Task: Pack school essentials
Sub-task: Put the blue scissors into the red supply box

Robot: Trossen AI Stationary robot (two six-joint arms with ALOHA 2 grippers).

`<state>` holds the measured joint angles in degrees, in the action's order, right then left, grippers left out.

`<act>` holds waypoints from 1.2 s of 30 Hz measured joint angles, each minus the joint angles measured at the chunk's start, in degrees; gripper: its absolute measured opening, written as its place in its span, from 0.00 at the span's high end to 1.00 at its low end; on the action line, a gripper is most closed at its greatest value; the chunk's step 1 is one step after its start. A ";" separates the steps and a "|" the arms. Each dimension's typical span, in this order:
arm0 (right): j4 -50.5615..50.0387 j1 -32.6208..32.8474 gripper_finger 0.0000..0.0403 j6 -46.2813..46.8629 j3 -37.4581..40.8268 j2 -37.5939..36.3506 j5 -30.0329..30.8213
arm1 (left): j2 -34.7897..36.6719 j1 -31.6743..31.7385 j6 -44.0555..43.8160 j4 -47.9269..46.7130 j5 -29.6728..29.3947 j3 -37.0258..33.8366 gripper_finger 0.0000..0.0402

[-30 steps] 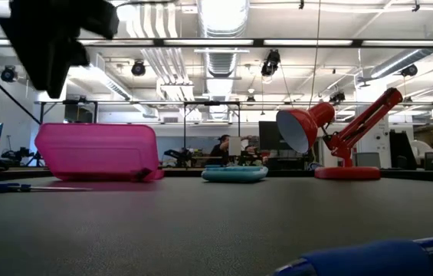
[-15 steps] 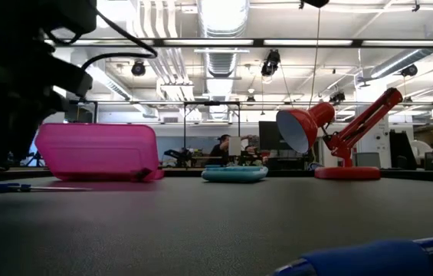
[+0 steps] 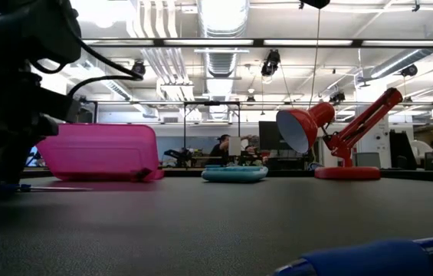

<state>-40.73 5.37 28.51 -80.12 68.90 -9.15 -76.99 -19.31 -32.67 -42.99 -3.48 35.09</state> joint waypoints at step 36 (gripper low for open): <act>-0.94 0.00 0.54 0.02 0.11 0.02 0.04 | 7.89 0.11 0.00 3.03 -1.81 6.14 0.79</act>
<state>-41.67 5.37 28.53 -80.01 68.93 -9.10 -69.10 -19.20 -32.67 -39.96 -5.29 41.23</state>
